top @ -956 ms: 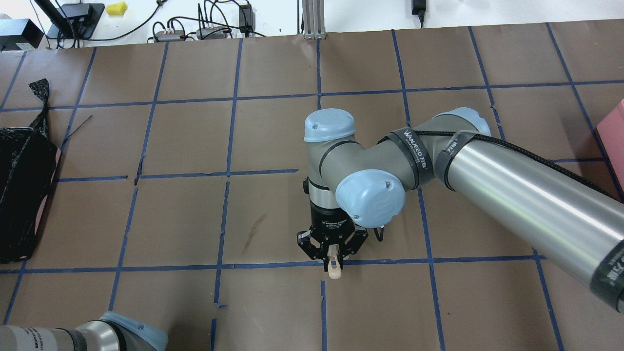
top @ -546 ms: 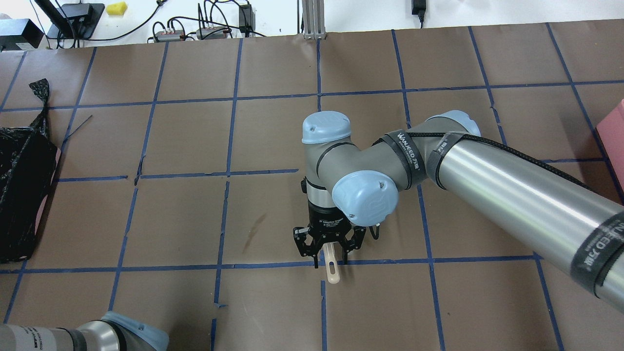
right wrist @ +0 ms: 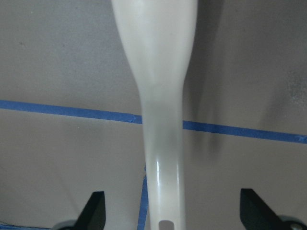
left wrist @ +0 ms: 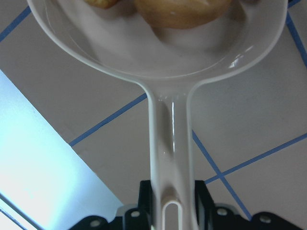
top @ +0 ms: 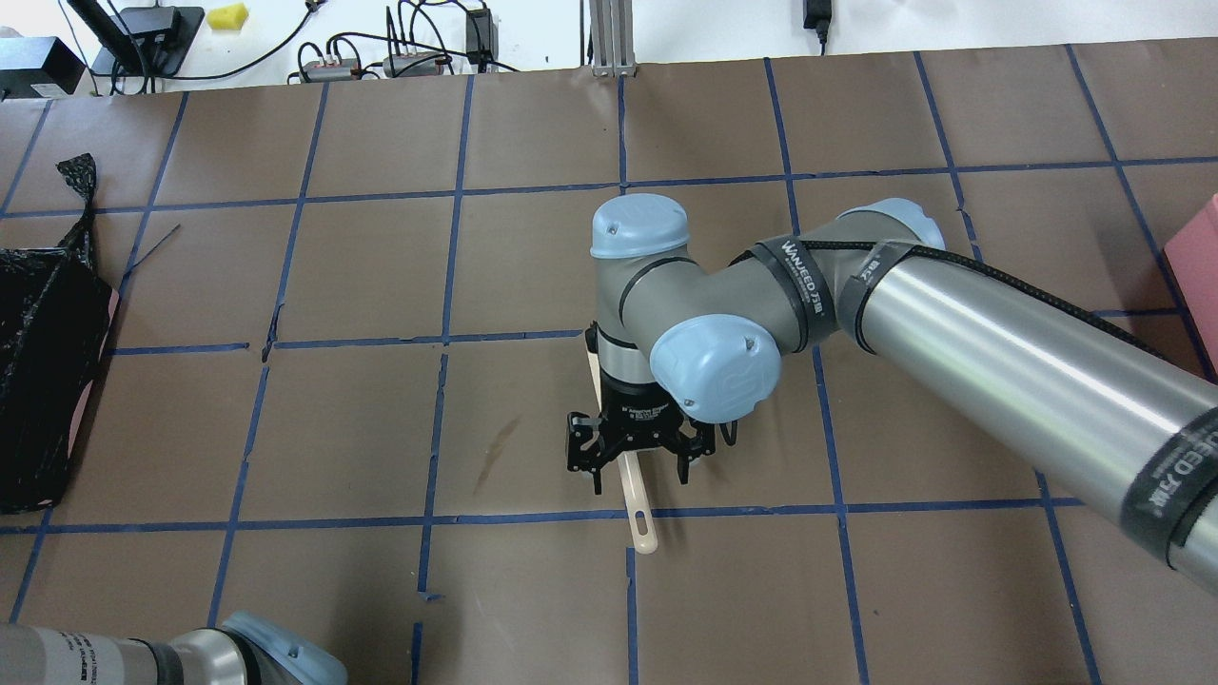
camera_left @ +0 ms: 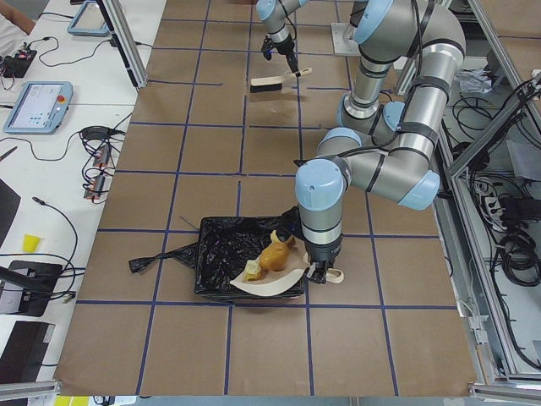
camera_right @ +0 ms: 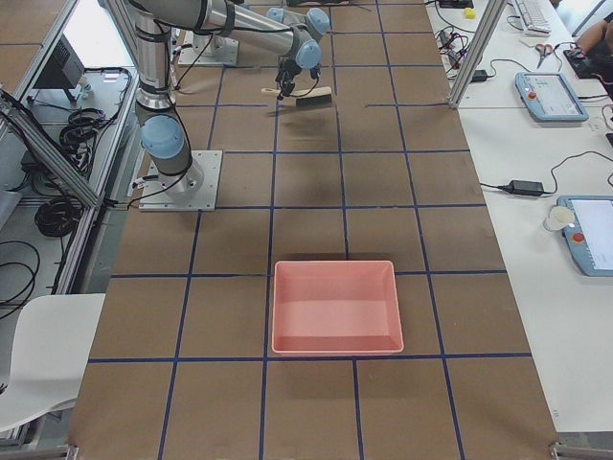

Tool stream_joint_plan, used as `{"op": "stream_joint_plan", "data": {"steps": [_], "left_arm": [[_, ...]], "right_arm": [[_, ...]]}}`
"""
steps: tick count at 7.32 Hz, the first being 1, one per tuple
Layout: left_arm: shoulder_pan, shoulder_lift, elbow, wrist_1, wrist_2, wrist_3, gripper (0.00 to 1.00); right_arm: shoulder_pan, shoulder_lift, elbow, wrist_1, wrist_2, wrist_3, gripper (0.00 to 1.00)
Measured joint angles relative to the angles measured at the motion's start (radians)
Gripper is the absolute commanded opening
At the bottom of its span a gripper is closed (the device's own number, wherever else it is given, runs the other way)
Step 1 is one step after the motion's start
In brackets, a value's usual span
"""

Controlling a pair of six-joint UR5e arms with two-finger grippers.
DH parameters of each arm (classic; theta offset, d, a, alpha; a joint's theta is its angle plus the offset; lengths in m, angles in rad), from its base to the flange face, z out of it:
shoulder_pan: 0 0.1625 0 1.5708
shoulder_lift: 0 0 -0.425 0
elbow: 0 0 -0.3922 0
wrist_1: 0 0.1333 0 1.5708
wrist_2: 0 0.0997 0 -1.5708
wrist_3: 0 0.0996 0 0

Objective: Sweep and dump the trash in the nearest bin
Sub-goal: 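Release the brush on the table and raise the right gripper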

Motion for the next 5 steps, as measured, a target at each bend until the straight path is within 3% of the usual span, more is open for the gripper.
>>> {"op": "stream_joint_plan", "data": {"steps": [3,5], "left_arm": [[-0.032,0.005,-0.024,0.092,0.058,0.002,0.0],[-0.056,0.017,-0.036,0.11,0.102,0.003,0.01]], "right_arm": [[-0.116,-0.013,-0.198,0.127,-0.038,-0.1,1.0],[-0.224,-0.05,-0.329,0.249,-0.11,-0.193,1.0]]}}
